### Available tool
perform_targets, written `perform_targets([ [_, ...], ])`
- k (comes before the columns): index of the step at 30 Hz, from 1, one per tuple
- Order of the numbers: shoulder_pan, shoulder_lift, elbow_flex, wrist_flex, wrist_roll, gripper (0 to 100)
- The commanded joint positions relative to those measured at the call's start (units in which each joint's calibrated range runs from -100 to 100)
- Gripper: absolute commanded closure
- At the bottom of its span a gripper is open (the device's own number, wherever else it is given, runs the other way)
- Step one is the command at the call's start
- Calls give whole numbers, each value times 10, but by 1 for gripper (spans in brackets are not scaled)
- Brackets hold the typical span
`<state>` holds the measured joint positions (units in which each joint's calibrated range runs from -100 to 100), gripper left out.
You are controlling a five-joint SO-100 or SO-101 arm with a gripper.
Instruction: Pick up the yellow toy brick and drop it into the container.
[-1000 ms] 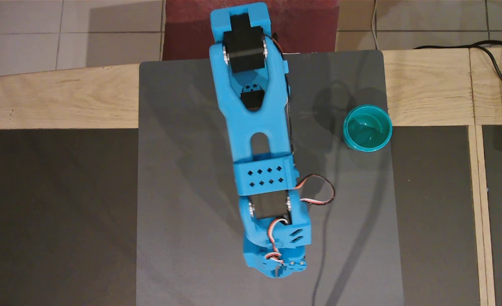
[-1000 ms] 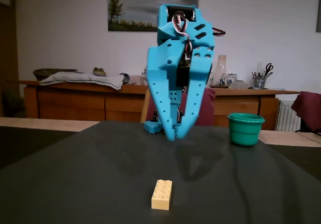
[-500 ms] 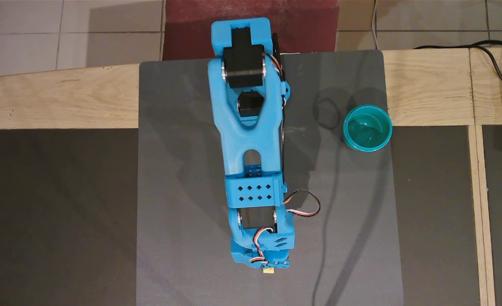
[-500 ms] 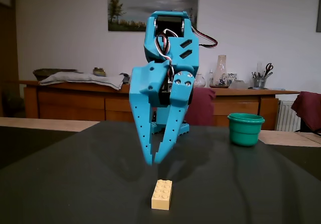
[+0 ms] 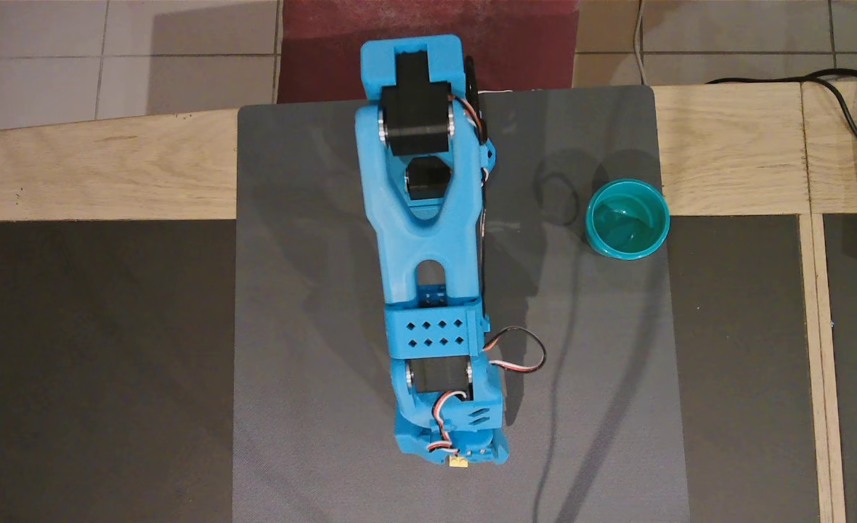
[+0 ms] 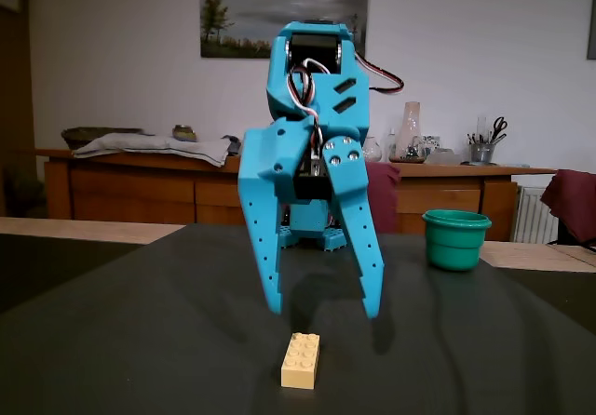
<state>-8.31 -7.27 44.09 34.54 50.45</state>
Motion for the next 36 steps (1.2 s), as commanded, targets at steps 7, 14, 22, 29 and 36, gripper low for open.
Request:
perform_targets([
  [7, 18, 61, -2, -48, 14, 77],
  [14, 29, 91, 1, -79, 15, 77],
  [22, 29, 109, 2, -79, 15, 81],
  [29, 29, 105, 2, -73, 12, 100],
  [36, 22, 93, -1, -71, -14, 100],
])
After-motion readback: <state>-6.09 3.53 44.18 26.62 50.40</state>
